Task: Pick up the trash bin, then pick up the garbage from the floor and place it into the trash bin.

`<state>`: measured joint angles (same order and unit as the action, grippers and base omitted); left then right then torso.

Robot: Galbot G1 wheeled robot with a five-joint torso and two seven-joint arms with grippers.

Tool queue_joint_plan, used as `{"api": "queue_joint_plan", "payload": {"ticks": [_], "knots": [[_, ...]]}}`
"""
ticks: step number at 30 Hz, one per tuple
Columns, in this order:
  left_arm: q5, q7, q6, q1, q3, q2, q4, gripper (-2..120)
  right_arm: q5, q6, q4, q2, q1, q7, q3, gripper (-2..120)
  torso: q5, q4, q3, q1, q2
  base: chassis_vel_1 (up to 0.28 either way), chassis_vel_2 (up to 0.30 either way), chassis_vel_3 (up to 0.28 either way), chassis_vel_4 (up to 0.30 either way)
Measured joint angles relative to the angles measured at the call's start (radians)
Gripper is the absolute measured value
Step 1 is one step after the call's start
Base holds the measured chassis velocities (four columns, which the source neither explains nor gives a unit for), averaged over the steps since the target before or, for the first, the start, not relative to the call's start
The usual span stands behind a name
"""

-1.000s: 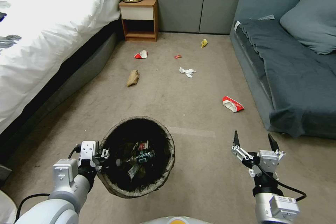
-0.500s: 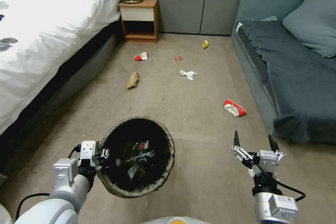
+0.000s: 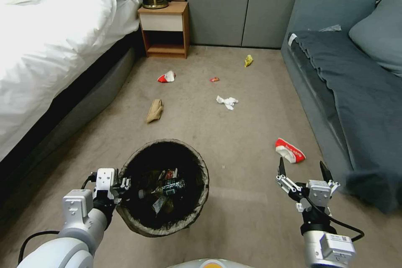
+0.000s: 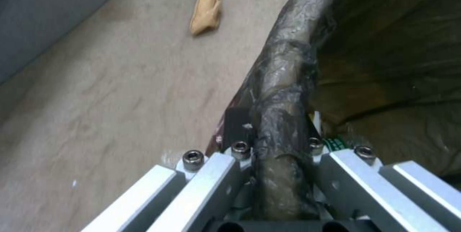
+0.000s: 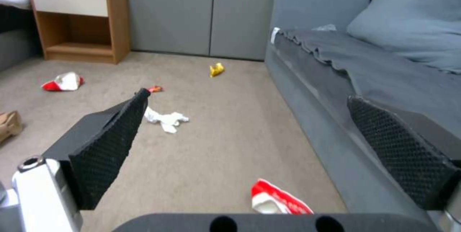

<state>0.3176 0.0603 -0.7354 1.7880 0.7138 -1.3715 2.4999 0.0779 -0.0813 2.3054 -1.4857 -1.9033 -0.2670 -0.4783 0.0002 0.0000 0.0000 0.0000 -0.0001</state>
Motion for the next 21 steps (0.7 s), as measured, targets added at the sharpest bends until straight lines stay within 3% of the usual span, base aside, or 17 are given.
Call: {"api": "queue_joint_plan", "payload": {"ticks": [15, 21], "knots": [[-0.002, 0.0, 0.0, 0.006, 0.0, -0.004, 0.0, 1, 0.016, -0.002, -0.001, 0.002, -0.003, -0.002, 0.019, 100, -0.0003, 0.0, 0.0, 0.0, 0.0, -0.208, 0.202, 0.212, -0.202], [-0.002, 0.0, 0.0, 0.01, 0.0, -0.004, 0.0, 1, 0.013, 0.006, 0.0, 0.005, -0.004, -0.003, 0.019, 100, -0.0001, 0.0, 0.0, 0.0, 0.0, -0.089, 0.081, 0.078, -0.084]]}}
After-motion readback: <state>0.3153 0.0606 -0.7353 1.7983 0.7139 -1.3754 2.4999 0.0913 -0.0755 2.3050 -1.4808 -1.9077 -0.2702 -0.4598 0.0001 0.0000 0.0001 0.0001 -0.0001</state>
